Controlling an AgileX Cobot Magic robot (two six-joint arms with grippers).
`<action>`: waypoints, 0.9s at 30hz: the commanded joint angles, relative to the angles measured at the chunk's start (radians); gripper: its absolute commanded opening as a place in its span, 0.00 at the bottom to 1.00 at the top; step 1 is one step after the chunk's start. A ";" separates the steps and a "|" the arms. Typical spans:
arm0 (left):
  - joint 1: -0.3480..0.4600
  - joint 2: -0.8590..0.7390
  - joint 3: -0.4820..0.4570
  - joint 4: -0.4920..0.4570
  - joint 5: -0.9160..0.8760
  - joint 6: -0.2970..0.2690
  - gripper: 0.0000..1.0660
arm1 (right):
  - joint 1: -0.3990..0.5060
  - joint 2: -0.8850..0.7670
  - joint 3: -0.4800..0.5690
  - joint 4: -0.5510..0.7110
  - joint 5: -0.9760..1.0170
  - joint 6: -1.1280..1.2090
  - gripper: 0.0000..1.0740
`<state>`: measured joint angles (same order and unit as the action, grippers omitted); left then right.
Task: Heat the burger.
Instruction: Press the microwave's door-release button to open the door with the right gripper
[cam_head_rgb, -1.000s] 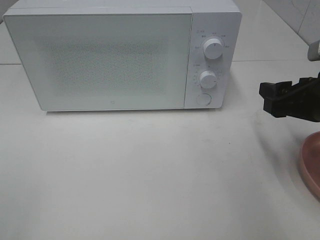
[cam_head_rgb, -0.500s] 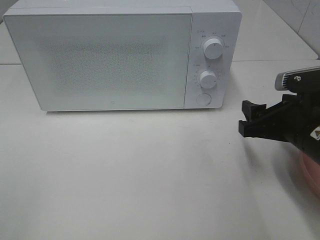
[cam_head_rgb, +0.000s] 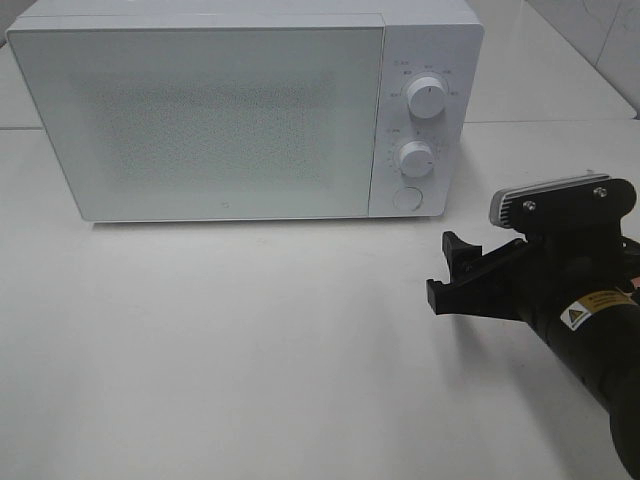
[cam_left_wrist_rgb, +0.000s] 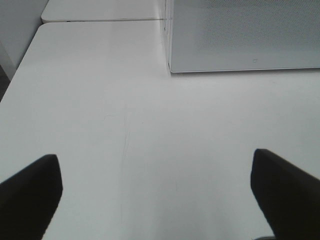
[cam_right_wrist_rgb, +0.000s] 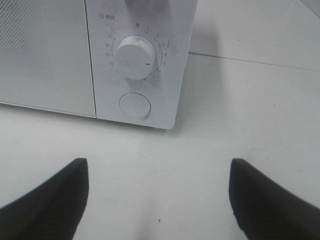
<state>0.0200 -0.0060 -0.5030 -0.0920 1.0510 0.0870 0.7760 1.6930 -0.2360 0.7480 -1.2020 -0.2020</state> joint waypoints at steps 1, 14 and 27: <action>0.001 -0.023 0.004 -0.003 -0.014 -0.005 0.88 | 0.022 0.026 -0.012 0.029 -0.118 0.000 0.70; 0.001 -0.023 0.004 -0.003 -0.014 -0.005 0.88 | 0.022 0.043 -0.109 0.030 -0.092 0.000 0.69; 0.001 -0.023 0.004 -0.003 -0.014 -0.005 0.88 | 0.022 0.043 -0.108 0.043 -0.092 0.300 0.55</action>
<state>0.0200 -0.0060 -0.5030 -0.0920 1.0510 0.0870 0.7930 1.7390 -0.3370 0.7900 -1.2120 -0.0470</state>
